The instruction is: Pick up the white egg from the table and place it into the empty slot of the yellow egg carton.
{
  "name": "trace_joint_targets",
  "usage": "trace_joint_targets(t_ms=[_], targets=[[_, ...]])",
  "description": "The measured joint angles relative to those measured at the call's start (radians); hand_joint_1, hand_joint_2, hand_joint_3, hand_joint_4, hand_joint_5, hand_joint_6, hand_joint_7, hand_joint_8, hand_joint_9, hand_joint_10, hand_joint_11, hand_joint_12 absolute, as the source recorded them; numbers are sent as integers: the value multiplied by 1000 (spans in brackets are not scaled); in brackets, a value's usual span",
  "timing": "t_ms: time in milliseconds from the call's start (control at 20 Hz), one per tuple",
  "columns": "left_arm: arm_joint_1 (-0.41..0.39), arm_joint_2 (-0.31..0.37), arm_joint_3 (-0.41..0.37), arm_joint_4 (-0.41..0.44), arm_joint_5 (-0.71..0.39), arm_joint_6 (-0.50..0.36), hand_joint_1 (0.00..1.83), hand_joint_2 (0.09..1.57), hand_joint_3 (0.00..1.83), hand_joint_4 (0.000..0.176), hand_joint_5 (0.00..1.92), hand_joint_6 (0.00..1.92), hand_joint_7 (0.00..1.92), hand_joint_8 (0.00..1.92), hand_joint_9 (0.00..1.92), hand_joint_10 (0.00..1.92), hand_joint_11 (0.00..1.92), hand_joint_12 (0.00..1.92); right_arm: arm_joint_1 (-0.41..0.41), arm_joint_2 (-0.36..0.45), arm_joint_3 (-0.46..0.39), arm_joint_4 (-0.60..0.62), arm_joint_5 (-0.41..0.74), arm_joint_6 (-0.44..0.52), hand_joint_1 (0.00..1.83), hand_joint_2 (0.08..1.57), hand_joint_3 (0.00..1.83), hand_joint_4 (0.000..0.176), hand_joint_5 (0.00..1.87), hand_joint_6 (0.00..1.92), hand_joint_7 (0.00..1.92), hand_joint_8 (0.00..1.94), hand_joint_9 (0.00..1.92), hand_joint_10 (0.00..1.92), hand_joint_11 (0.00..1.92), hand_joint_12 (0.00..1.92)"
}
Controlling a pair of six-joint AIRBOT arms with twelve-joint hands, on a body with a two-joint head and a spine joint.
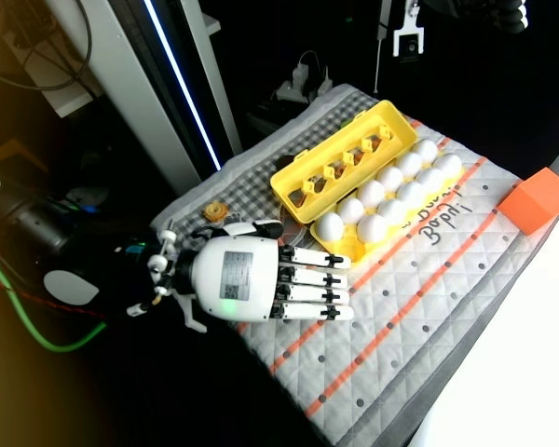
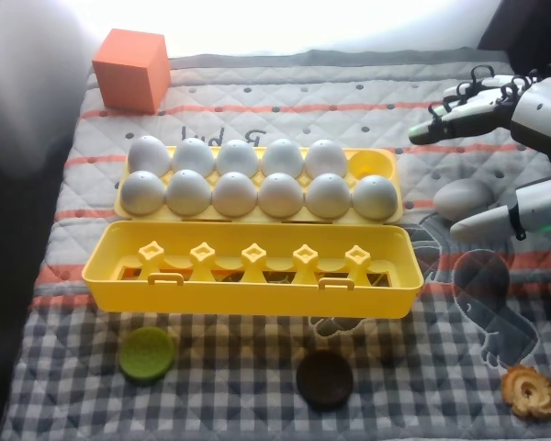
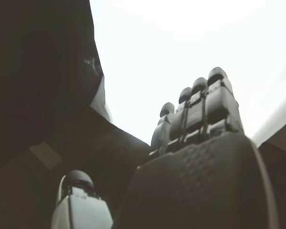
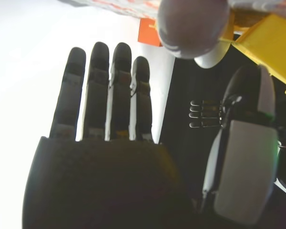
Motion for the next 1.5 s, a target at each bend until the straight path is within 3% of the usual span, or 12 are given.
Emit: trace_joint_targets(t_ms=[150, 400, 450, 550, 650, 700, 750, 800, 900, 950, 1050, 1500], targets=[[0, 0, 0, -3, 0, 0, 0, 691, 0, 105, 0, 0, 0, 0, 0, 0, 0, 0, 0, -1, -12, -16, -8, 2, 841, 845, 6, 0, 686, 15, 708, 9, 564, 17, 268, 249], [0, 0, 0, -2, 0, 0, 0, 697, 2, 92, 0, 0, 0, 0, 0, 0, 0, 0, 0, 3, -13, -30, -43, 3, 832, 857, 0, 0, 692, 0, 860, 0, 669, 0, 211, 525], [0, 0, 0, -2, 0, 0, 0, 687, 0, 108, 0, 0, 0, 0, 0, 0, 0, 0, 0, 3, -13, -32, -50, 3, 810, 868, 5, 0, 685, 0, 847, 0, 638, 0, 183, 538], [0, 0, 0, -2, 0, 0, 0, 690, 0, 106, 0, 0, 0, 0, 0, 0, 0, 0, 0, 4, -13, -34, -59, 2, 822, 859, 0, 26, 695, 4, 847, 8, 621, 0, 149, 536], [0, 0, 0, -2, 0, 0, 0, 703, 4, 96, 0, 0, 0, 0, 0, 0, 0, 0, 0, 4, -5, -37, -67, 2, 838, 863, 1, 25, 697, 6, 874, 16, 625, 5, 135, 535], [0, 0, 0, -2, 0, 0, 0, 705, 5, 89, 0, 0, 0, 0, 0, 0, 0, 0, 0, 4, -4, -35, -70, 2, 845, 855, 0, 50, 715, 11, 831, 3, 579, 0, 101, 520], [0, 0, 0, -3, 0, 0, 0, 703, 4, 89, 0, 0, 0, 0, 0, 0, 0, 0, 0, 4, 1, -31, -76, -1, 849, 861, 0, 38, 720, 11, 792, 0, 577, 3, 118, 528], [0, 0, 0, -2, 0, 0, 0, 698, 1, 89, 0, 0, 0, 0, 0, 0, 0, 0, 0, 5, 2, -21, -82, -6, 839, 858, 0, 59, 722, 10, 776, 0, 552, 0, 99, 521], [0, 0, 0, -2, 0, 0, 0, 687, 0, 93, 0, 0, 0, 0, 0, 0, 0, 0, 0, 5, 3, -18, -87, -11, 850, 862, 0, 60, 759, 3, 790, 0, 582, 2, 114, 559], [0, 0, -1, -3, 0, 0, 0, 689, 0, 96, 0, 0, 0, 0, 0, 0, 0, 0, 0, 5, 3, -16, -88, -12, 888, 878, 0, 23, 761, 0, 801, 0, 677, 3, 247, 531], [0, 0, -1, -2, 0, 0, 0, 684, 0, 89, 0, 0, 0, 0, 0, 0, 0, 0, 0, 5, 3, -16, -88, -16, 946, 896, 0, 0, 775, 0, 839, 0, 813, 1, 499, 435], [2, 0, -1, -2, 0, -1, 0, 670, 0, 108, 0, 0, 0, 0, 0, 0, 0, 0, 0, 5, 0, -14, -86, -17, 928, 880, 0, 0, 792, 0, 848, 0, 767, 0, 519, 198]])
